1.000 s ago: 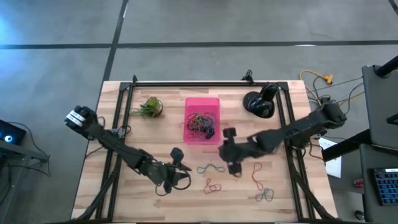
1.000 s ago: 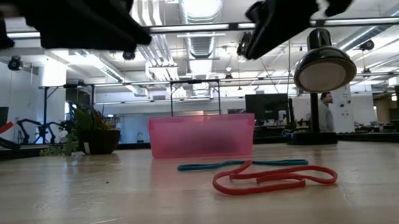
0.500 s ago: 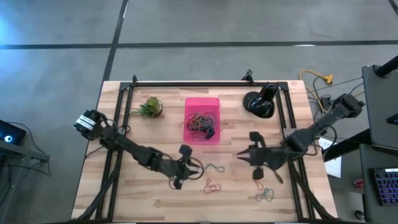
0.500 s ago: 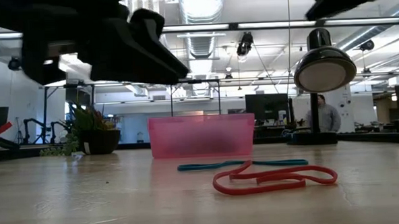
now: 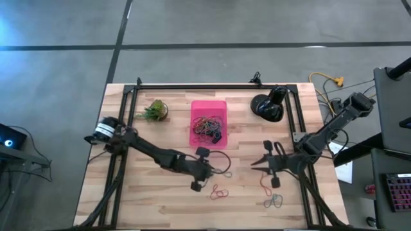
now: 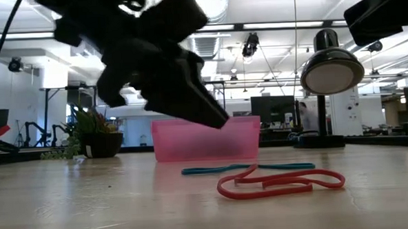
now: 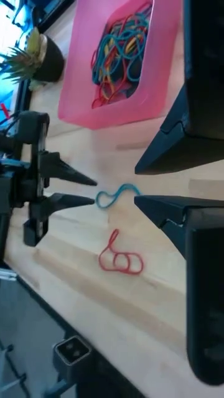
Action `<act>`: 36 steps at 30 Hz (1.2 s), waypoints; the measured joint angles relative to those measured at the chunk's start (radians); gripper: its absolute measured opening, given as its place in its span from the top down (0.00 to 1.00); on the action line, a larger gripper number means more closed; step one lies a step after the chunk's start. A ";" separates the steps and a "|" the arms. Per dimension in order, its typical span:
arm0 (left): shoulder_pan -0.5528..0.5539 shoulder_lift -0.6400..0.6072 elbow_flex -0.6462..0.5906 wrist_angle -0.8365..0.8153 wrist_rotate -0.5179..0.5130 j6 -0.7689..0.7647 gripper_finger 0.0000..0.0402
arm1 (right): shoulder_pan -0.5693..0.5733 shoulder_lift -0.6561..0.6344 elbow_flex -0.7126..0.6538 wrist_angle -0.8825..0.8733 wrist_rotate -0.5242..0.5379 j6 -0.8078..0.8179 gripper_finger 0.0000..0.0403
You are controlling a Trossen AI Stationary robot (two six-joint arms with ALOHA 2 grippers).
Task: Pick and place rubber bands into bin
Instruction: Put the blue rubber bands into the pink bin
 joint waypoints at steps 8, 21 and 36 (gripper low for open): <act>0.012 0.072 0.082 -0.096 0.022 -0.080 0.74 | 0.027 0.006 0.001 0.026 -0.001 0.014 0.86; 0.044 0.134 0.076 -0.085 0.148 -0.167 0.74 | 0.035 0.017 0.001 0.049 -0.001 0.014 0.86; 0.050 0.141 0.078 -0.158 0.084 -0.163 0.99 | 0.035 0.018 0.001 0.048 -0.001 0.032 0.86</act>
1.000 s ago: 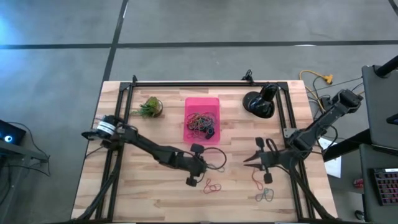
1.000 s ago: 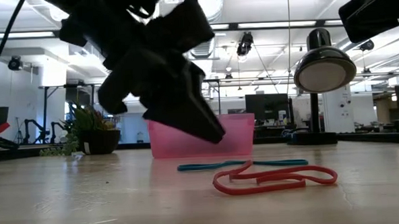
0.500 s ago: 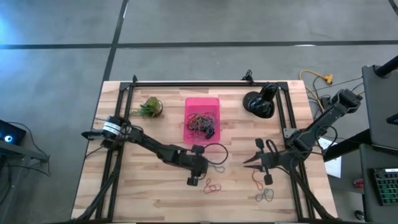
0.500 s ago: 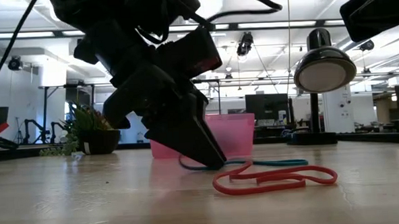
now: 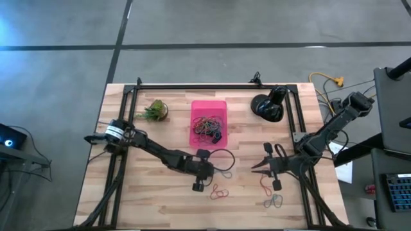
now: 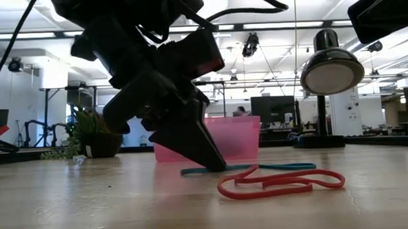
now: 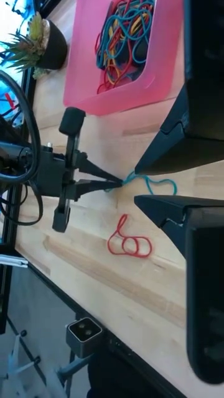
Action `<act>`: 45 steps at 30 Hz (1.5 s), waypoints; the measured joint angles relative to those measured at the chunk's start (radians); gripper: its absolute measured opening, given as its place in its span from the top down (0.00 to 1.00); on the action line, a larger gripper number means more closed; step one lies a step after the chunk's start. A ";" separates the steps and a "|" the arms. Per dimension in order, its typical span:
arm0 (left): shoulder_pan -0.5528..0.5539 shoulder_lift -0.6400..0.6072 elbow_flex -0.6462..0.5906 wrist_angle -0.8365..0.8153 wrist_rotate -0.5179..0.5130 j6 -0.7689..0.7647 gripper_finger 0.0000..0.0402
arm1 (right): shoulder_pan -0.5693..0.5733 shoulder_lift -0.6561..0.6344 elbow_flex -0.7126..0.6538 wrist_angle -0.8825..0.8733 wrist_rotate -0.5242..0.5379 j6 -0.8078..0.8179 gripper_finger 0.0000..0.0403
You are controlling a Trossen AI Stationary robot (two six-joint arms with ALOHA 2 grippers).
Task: Pick and place rubber bands into bin
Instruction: Put the blue rubber bands into the pink bin
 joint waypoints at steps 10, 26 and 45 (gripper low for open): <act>-0.025 -0.077 -0.013 -0.140 -0.266 0.009 1.00 | 0.000 0.000 0.000 -0.003 0.000 0.008 0.86; -0.069 -0.288 -0.010 -0.171 -0.527 0.129 1.00 | 0.000 0.000 0.000 -0.004 0.002 0.015 0.86; 0.240 -0.370 -0.015 -0.171 -0.365 0.251 1.00 | 0.000 0.000 -0.002 -0.003 0.002 0.015 0.86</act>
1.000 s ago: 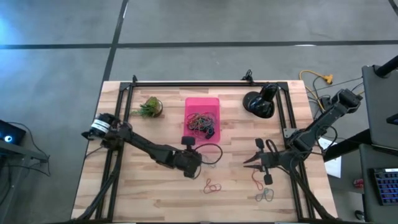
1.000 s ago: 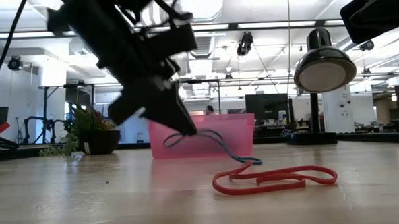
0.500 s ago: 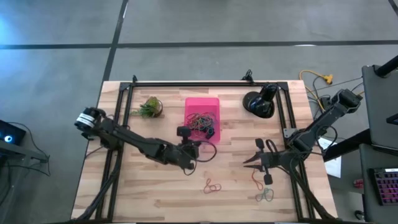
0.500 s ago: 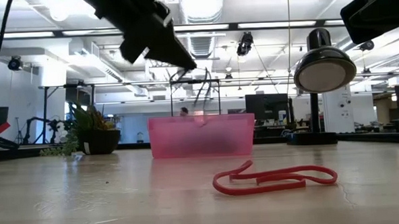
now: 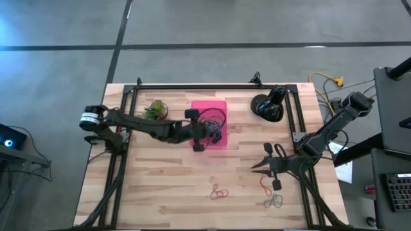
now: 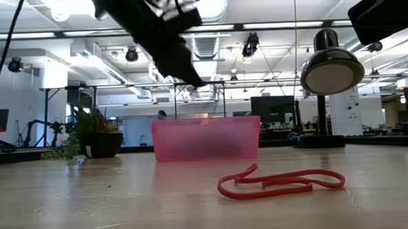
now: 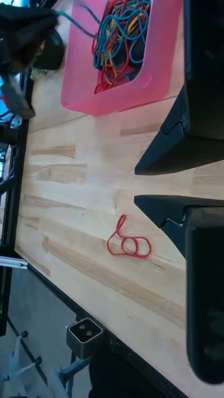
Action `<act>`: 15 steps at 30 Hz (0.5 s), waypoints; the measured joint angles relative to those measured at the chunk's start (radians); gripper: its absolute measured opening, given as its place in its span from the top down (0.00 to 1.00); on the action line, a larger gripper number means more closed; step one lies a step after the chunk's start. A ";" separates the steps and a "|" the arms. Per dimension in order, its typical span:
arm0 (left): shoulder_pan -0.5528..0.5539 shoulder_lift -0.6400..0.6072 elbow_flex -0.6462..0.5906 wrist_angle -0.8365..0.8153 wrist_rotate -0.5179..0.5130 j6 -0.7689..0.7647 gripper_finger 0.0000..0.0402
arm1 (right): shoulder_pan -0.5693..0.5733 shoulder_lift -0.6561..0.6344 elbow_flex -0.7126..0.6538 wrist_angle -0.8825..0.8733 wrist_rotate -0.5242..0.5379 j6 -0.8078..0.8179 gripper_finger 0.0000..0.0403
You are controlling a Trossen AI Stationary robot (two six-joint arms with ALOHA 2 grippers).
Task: Pick and place rubber bands into bin
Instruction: Put the blue rubber bands into the pink bin
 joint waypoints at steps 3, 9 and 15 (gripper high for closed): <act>0.044 0.027 -0.001 0.002 0.048 -0.004 1.00 | 0.000 0.000 0.000 0.000 0.000 0.000 0.86; 0.082 0.054 -0.001 0.002 0.052 -0.015 1.00 | 0.000 0.000 0.000 -0.001 0.000 0.000 0.86; 0.082 0.053 0.000 0.009 0.053 0.015 0.92 | 0.000 0.000 -0.001 0.000 0.000 0.000 0.86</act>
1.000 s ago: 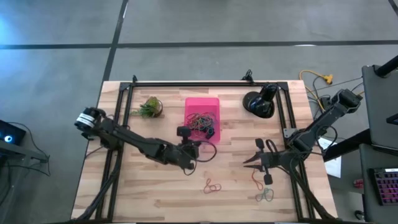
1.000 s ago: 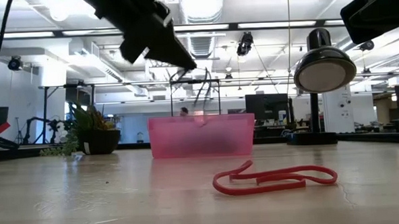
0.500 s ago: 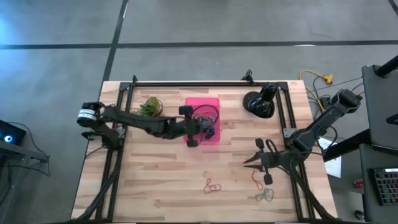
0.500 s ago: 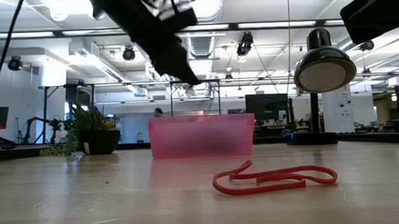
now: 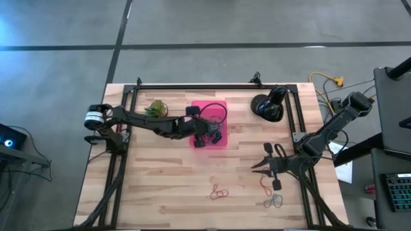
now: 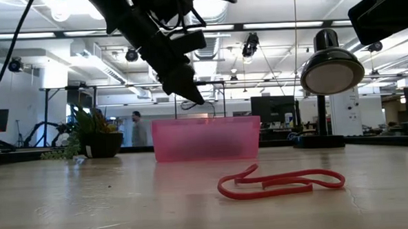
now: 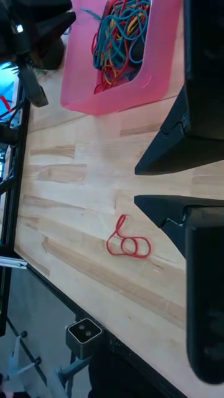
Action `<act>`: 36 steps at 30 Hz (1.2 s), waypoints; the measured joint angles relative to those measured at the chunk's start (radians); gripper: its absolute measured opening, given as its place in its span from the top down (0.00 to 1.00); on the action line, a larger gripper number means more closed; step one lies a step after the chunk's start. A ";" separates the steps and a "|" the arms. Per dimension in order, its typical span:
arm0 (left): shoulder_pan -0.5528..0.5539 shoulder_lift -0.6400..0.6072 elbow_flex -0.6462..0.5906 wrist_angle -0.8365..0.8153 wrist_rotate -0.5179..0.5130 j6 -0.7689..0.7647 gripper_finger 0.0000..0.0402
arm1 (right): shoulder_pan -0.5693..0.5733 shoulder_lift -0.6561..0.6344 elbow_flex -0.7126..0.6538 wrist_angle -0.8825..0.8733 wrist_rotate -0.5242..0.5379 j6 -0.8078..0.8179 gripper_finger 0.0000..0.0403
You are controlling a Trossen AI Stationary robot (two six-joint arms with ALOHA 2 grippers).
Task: Pick and place rubber bands into bin
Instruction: Put the blue rubber bands into the pink bin, then put the red rubber bands into the pink bin
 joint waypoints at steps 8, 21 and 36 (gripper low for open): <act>0.000 -0.001 0.007 0.018 0.000 0.000 0.73 | 0.000 0.000 -0.001 0.001 0.000 0.008 0.86; 0.027 -0.005 0.007 0.019 0.182 0.001 0.67 | 0.000 0.000 -0.012 0.003 0.000 0.020 0.86; -0.076 -0.058 0.005 -0.101 0.150 -0.067 0.67 | 0.000 0.000 -0.096 0.000 -0.040 0.259 0.86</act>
